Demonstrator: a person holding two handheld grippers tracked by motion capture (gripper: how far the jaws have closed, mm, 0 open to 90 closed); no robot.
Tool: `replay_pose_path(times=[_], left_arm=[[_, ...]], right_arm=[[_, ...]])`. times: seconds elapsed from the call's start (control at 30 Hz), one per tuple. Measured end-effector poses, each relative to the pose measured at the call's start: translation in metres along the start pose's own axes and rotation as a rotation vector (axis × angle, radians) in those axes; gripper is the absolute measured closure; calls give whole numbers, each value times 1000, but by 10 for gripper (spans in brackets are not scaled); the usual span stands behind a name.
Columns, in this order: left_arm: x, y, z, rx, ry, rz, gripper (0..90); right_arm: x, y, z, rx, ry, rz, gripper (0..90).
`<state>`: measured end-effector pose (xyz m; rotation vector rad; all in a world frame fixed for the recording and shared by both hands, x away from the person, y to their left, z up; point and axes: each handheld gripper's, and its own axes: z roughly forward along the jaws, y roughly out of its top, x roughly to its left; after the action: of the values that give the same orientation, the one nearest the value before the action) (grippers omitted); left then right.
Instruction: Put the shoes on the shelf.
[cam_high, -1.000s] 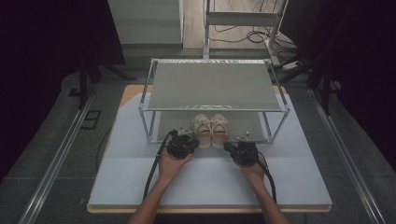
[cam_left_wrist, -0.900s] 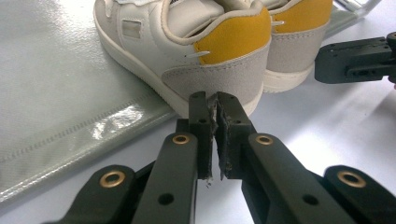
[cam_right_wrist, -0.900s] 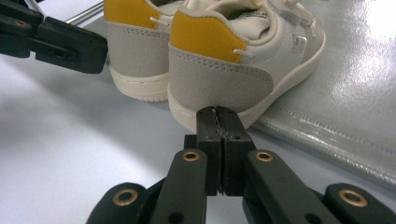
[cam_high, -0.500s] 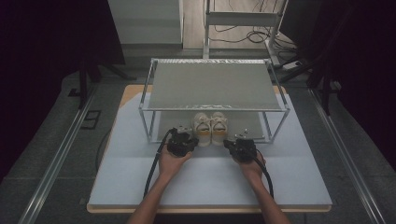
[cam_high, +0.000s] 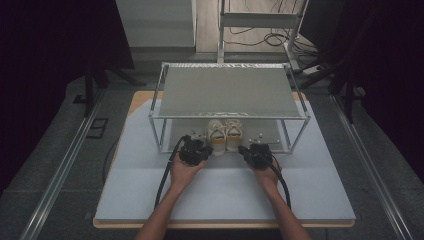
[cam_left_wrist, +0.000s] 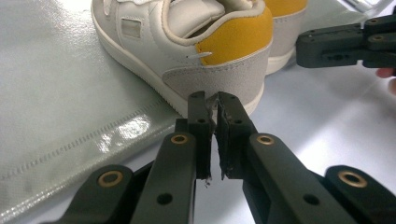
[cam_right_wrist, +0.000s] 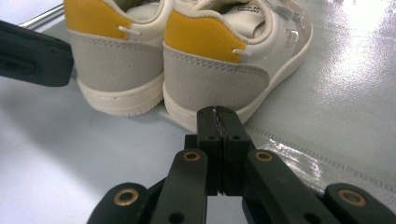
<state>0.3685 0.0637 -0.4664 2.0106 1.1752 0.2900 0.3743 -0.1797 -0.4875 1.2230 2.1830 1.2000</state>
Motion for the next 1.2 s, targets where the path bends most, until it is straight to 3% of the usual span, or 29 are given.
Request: replay_pose_path(times=[0.03, 0.07, 0.1, 0.13, 0.2, 0.37, 0.4, 0.6, 0.73, 0.77, 0.8, 0.83, 0.87, 0.9, 1.1, 1.13, 1.2], left_arm=[[1, 1, 1, 3, -2, -3, 845], [6, 4, 2, 8, -7, 32, 844], [6, 4, 2, 8, -7, 32, 844], [5, 5, 4, 7, 1, -14, 846], [9, 7, 6, 8, 2, 2, 846], [12, 12, 11, 12, 14, -1, 848], [16, 14, 15, 18, 19, 24, 850], [21, 16, 19, 33, 16, 15, 851], [21, 16, 19, 33, 13, 7, 852], [23, 15, 21, 58, 45, 23, 863], [22, 13, 24, 61, 45, -17, 867], [22, 13, 24, 61, 45, -17, 868], [25, 10, 26, 46, 12, -78, 866], [25, 10, 26, 46, 12, -78, 863], [18, 10, 21, 41, 6, -65, 858], [17, 12, 18, 30, -5, 16, 859], [14, 14, 17, 25, -8, 22, 858]], right_arm=[[0, 0, 0, 0, 0, 0, 890], [0, 0, 0, -1, 0, -1, 890], [0, 0, 0, 1, 1, 0, 890], [0, 0, 0, 2, 3, -3, 890], [0, 1, 1, 5, 3, -8, 890], [0, 1, 1, 3, 7, -9, 890], [0, 1, 1, 4, 8, -7, 890], [0, 2, 2, 7, 6, -14, 890], [-3, 4, 6, 14, -20, -14, 890], [-5, 5, 8, 15, -27, -12, 890], [-6, 6, 10, 19, -30, -1, 890], [-6, 6, 10, 19, -30, -1, 890], [-8, 7, 13, 19, -39, -1, 890], [-8, 7, 13, 19, -39, -1, 890], [-12, 9, 21, 14, -39, 18, 889], [-12, 9, 21, 14, -39, 17, 889], [-13, 9, 21, 16, -38, 16, 889]])
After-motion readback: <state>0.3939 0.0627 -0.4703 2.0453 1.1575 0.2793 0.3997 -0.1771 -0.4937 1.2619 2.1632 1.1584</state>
